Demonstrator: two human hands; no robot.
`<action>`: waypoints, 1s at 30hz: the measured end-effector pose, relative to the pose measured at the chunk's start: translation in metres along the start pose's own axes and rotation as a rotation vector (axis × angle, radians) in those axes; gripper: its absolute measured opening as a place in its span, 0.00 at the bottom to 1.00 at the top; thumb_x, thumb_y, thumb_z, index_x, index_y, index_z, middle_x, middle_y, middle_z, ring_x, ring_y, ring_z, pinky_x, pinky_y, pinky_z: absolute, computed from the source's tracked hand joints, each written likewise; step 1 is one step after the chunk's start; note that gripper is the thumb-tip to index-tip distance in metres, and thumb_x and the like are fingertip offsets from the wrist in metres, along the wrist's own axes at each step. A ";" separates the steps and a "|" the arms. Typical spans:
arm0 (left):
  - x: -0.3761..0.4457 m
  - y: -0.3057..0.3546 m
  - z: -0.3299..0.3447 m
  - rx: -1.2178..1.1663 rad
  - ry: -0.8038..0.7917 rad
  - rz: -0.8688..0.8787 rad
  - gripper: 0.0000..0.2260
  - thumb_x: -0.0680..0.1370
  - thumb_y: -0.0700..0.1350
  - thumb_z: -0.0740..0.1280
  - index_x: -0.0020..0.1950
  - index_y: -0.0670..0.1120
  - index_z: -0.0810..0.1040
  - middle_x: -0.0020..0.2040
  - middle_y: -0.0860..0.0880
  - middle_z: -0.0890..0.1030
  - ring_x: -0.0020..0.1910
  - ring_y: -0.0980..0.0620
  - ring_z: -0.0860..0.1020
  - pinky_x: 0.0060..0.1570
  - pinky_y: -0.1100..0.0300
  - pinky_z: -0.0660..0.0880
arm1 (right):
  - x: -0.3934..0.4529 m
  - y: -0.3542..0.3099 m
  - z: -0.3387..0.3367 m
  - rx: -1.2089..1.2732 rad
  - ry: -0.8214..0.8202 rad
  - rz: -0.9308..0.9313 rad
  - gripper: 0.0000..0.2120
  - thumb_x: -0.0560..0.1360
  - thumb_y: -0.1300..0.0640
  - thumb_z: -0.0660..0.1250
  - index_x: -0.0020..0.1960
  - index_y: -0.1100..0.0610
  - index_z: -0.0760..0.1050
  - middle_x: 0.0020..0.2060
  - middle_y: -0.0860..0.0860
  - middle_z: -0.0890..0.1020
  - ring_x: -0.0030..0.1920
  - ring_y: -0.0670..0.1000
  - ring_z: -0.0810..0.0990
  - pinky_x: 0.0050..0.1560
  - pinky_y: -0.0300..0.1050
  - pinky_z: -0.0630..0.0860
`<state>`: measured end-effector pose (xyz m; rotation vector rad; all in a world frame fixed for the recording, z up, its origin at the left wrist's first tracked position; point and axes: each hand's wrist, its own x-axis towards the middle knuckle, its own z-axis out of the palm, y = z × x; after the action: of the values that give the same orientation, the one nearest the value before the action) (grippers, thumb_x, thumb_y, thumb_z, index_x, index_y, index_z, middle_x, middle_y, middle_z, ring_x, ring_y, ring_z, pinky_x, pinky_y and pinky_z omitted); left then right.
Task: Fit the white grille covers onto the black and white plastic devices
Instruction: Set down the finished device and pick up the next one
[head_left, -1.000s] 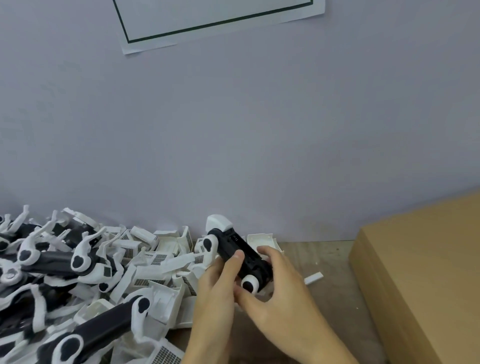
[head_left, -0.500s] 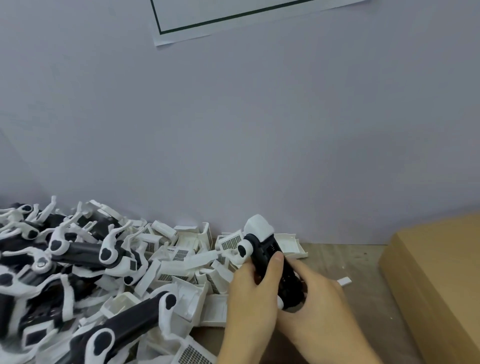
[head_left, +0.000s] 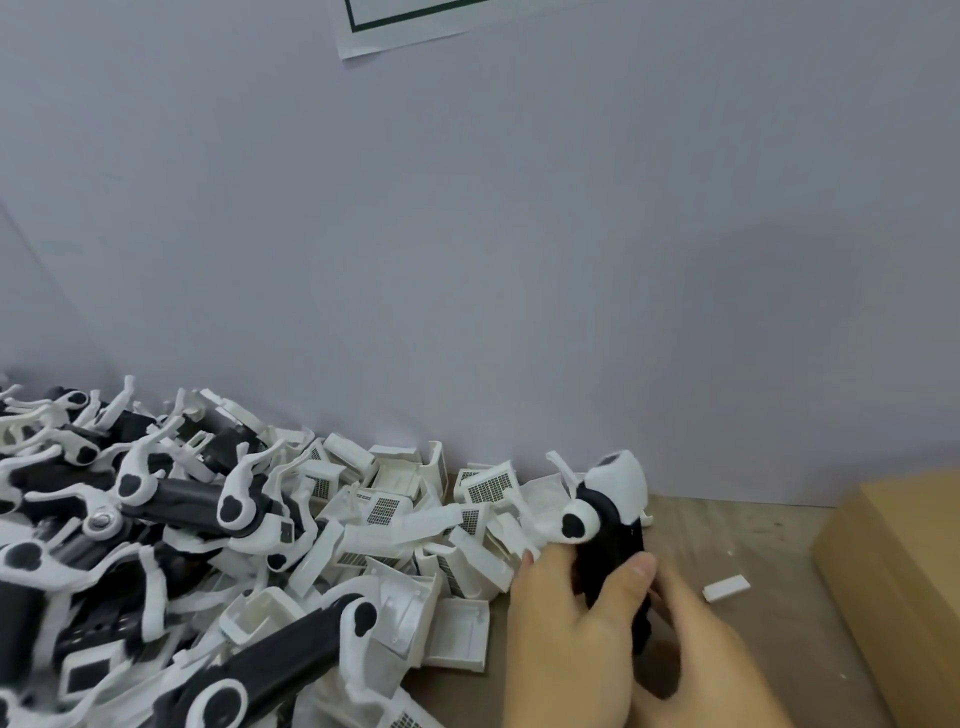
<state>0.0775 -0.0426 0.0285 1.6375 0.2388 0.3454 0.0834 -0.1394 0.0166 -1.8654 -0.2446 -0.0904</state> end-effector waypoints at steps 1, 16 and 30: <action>0.001 0.000 0.000 0.075 0.029 0.031 0.11 0.63 0.59 0.71 0.44 0.64 0.82 0.50 0.59 0.83 0.60 0.56 0.79 0.65 0.51 0.73 | 0.000 0.002 -0.001 0.017 -0.017 0.019 0.20 0.76 0.55 0.66 0.54 0.29 0.72 0.41 0.24 0.80 0.46 0.27 0.78 0.45 0.25 0.70; -0.005 0.007 0.008 0.894 -0.262 0.349 0.21 0.76 0.50 0.54 0.68 0.57 0.71 0.59 0.60 0.78 0.65 0.63 0.70 0.70 0.57 0.25 | 0.007 0.006 -0.028 0.485 0.150 0.042 0.34 0.55 0.57 0.77 0.61 0.47 0.77 0.44 0.39 0.86 0.42 0.38 0.84 0.35 0.26 0.75; -0.011 0.000 0.005 0.554 -0.202 0.418 0.10 0.74 0.50 0.60 0.55 0.58 0.67 0.47 0.61 0.78 0.52 0.65 0.70 0.68 0.52 0.57 | 0.006 -0.002 -0.027 0.522 0.267 0.030 0.31 0.51 0.42 0.77 0.54 0.48 0.83 0.44 0.44 0.87 0.45 0.44 0.86 0.36 0.30 0.78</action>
<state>0.0694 -0.0514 0.0268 2.2595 -0.1863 0.4506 0.0907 -0.1637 0.0281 -1.3197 -0.0461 -0.2306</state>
